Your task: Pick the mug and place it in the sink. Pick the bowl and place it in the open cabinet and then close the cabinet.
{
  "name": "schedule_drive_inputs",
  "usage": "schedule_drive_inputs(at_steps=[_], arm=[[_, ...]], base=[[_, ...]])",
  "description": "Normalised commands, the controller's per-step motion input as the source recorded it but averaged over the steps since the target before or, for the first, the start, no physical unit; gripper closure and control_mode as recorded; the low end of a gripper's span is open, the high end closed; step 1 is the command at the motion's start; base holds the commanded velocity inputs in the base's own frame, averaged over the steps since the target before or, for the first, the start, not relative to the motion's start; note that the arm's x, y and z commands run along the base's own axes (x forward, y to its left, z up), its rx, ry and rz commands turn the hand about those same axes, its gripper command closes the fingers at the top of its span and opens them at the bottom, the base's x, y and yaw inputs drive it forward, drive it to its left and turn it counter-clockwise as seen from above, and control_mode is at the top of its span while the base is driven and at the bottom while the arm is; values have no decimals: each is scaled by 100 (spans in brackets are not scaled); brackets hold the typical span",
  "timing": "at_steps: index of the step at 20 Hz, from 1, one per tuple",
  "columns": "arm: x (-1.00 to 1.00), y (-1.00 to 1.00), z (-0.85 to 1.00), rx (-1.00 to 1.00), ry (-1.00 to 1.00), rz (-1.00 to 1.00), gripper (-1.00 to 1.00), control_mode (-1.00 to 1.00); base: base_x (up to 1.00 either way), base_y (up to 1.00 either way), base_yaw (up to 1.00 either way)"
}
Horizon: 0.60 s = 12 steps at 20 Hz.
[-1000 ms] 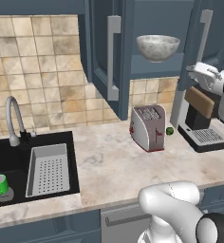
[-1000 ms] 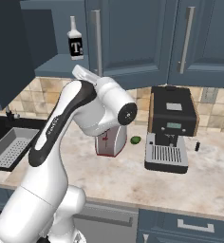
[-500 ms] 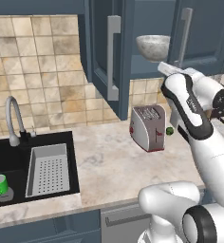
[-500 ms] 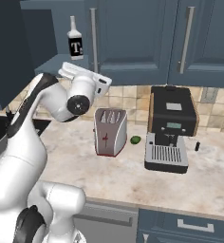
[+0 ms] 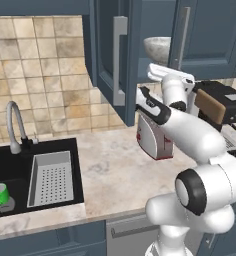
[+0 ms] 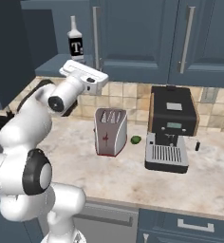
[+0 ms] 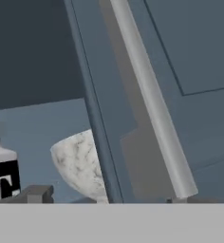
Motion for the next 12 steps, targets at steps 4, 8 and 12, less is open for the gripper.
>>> schedule_drive_inputs(at_steps=[4, 8, 12], arm=[[80, -21, 42, -4, 6, -23, -100, -100], [51, -55, 44, 1, 12, -6, -100, -100], [5, -50, 81, 4, 2, 1, -100, -100]], base=[[0, 0, 0], [0, 0, 0], [0, 0, 0]])
